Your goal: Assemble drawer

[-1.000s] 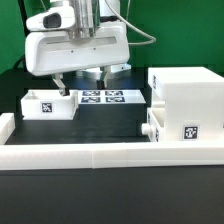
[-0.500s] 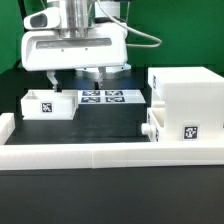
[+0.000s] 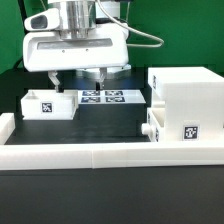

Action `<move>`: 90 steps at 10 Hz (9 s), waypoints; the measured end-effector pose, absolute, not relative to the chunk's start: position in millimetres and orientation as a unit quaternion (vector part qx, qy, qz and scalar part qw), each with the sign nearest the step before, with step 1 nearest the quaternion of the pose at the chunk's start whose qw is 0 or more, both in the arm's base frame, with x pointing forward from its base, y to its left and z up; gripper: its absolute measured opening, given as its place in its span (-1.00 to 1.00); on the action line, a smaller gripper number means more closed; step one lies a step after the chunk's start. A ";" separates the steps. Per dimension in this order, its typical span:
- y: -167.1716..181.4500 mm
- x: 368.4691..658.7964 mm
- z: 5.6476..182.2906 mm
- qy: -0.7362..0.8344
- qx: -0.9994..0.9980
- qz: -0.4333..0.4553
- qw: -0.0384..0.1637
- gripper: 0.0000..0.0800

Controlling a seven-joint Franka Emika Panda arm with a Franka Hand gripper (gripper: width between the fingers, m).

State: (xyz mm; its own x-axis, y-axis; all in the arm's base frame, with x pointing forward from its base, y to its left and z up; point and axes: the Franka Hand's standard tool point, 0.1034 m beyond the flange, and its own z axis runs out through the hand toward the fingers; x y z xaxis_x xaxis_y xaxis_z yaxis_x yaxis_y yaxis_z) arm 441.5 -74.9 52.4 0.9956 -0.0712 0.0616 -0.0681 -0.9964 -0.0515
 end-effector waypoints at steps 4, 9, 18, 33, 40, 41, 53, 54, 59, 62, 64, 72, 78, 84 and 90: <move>-76.3 411.4 36.8 -0.005 -1.000 0.003 0.030 0.62; -76.4 409.0 34.1 -0.007 -1.000 0.001 0.028 0.62; -84.4 392.2 5.6 -0.011 -1.000 -0.009 0.018 0.41; -53.1 426.6 48.0 -0.091 -0.995 0.019 0.032 -0.89; -58.6 453.2 58.0 -0.352 -0.935 0.008 0.034 -0.89; -58.9 462.6 62.6 -0.391 -0.920 0.007 0.031 -0.89; -57.7 498.9 60.6 -0.619 -0.786 0.003 0.012 -0.89; -57.7 498.8 60.4 -0.619 -0.786 0.003 0.012 -0.89; -30.2 515.5 45.5 -0.697 -0.716 0.048 0.003 -0.89; -31.8 514.5 46.2 -0.697 -0.715 0.051 0.005 -0.89; -32.0 517.9 54.7 -0.698 -0.715 0.046 -0.001 -0.89; -29.1 521.5 54.6 -0.699 -0.714 0.022 -0.017 -0.89; -21.9 532.6 64.2 -0.698 -0.715 0.017 -0.022 -0.89; -12.1 533.5 66.5 -0.701 -0.712 0.018 -0.018 -0.89; -10.4 529.6 57.7 -0.700 -0.713 0.023 -0.012 -0.89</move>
Offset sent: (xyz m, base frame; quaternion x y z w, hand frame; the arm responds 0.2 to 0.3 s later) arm -0.0273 -0.0045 -0.0153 0.0093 -0.0694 -0.0645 0.9955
